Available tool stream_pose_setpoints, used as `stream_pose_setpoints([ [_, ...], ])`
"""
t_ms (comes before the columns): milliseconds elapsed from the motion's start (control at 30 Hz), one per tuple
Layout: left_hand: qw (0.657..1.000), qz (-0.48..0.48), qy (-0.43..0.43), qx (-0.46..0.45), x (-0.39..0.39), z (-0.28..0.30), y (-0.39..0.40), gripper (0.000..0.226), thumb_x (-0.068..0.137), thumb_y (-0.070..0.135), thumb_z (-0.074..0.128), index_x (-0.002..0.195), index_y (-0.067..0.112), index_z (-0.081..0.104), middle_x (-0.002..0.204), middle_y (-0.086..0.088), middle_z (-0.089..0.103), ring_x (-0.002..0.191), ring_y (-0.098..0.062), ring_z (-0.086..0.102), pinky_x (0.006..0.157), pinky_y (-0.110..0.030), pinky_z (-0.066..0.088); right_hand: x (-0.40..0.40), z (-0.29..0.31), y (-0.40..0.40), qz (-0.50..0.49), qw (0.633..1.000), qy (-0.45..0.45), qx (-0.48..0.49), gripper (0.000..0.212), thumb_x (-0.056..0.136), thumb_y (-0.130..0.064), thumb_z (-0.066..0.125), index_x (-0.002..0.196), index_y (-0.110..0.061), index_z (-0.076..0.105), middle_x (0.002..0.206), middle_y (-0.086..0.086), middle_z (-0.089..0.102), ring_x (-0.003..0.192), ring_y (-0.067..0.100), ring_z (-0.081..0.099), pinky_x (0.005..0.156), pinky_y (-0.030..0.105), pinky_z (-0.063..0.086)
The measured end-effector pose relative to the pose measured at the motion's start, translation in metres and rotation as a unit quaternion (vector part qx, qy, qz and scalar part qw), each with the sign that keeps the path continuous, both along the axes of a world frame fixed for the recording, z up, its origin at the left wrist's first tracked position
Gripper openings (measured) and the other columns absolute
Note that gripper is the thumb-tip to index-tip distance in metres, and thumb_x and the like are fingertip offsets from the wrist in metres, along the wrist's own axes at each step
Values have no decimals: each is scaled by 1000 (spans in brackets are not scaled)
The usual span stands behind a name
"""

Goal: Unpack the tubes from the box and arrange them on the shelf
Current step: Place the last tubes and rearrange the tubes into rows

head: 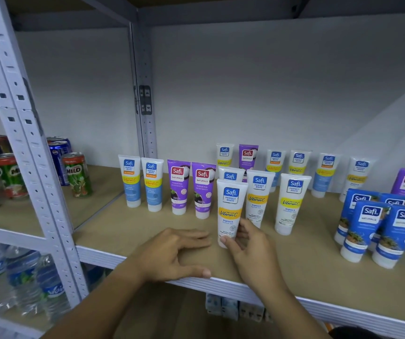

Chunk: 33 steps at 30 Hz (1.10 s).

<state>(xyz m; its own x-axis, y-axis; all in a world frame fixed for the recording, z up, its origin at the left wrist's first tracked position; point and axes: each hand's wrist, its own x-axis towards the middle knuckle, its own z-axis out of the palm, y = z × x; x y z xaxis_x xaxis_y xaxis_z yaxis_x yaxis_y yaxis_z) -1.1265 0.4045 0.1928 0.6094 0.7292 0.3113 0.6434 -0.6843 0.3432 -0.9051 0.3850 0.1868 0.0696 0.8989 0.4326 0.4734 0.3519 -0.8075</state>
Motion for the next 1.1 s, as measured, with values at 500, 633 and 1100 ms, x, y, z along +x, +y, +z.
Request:
stream_pose_setpoints([
  [500,998,22,-40,-33,6,-1,-4,84,60,78,74,133,40,59,142,24,50,132,18,36,116,-21,32,-3,2,16,-17,999,-37,-34,28,81,-18,76,106,-19,64,100,-8,73,91,2,67,85,30,56],
  [633,997,23,-47,-48,7,0,-4,84,58,78,75,132,40,59,142,24,50,132,18,36,116,-23,33,-6,5,18,-25,999,-28,-28,33,82,-14,76,107,-23,56,104,-7,70,95,5,66,87,32,56],
  [1100,997,30,-50,-53,8,0,-4,85,56,81,74,130,42,60,140,26,51,130,20,37,116,-23,33,-11,2,28,-70,997,-27,-30,30,79,-17,78,98,-23,55,97,-4,69,89,11,66,83,37,56],
])
